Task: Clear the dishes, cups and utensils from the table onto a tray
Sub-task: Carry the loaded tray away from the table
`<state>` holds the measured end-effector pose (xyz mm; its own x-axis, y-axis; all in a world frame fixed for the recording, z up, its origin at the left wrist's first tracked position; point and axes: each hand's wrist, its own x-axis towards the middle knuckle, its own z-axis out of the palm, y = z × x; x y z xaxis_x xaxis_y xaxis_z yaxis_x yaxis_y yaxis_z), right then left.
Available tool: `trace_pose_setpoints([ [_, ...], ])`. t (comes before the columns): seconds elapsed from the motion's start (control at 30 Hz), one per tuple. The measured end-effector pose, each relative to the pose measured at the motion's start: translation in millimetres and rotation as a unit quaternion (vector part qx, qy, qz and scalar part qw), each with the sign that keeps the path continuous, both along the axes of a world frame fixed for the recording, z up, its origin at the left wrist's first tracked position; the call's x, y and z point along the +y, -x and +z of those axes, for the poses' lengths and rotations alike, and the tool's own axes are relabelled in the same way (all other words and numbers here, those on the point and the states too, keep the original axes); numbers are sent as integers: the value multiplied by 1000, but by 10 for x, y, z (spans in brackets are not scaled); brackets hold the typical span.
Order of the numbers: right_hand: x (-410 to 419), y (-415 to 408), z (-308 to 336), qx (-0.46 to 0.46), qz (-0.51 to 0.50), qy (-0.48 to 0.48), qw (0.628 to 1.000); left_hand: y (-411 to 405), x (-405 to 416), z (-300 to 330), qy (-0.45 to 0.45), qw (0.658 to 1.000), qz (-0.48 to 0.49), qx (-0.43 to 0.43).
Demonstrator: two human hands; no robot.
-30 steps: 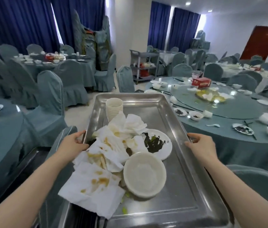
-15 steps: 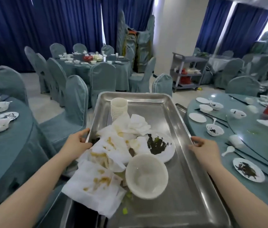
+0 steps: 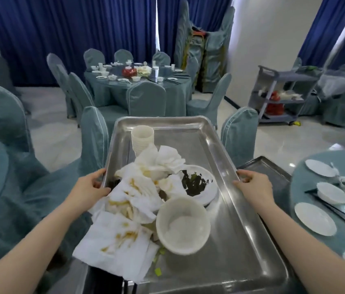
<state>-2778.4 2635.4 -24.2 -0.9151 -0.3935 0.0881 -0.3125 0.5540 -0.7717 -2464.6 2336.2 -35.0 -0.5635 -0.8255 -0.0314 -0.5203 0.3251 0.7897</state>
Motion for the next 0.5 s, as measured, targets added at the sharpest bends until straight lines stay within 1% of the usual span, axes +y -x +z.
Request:
trace_pose_setpoints([
  [0.13, -879, 802, -19, -5, 38, 4, 999, 575, -678, 0, -7, 999, 31, -2],
  [0.27, -1740, 1543, -125, -11, 44, 15, 999, 1272, -1483, -83, -8, 999, 52, -1],
  [0.33, -2169, 1912, -191, -8, 42, 12, 999, 1671, -1949, -143, -9, 999, 44, -16],
  [0.5, -3076, 2888, -206, -15, -9, 9, 1000, 2921, -3073, -113, -30, 1000, 4, 4],
])
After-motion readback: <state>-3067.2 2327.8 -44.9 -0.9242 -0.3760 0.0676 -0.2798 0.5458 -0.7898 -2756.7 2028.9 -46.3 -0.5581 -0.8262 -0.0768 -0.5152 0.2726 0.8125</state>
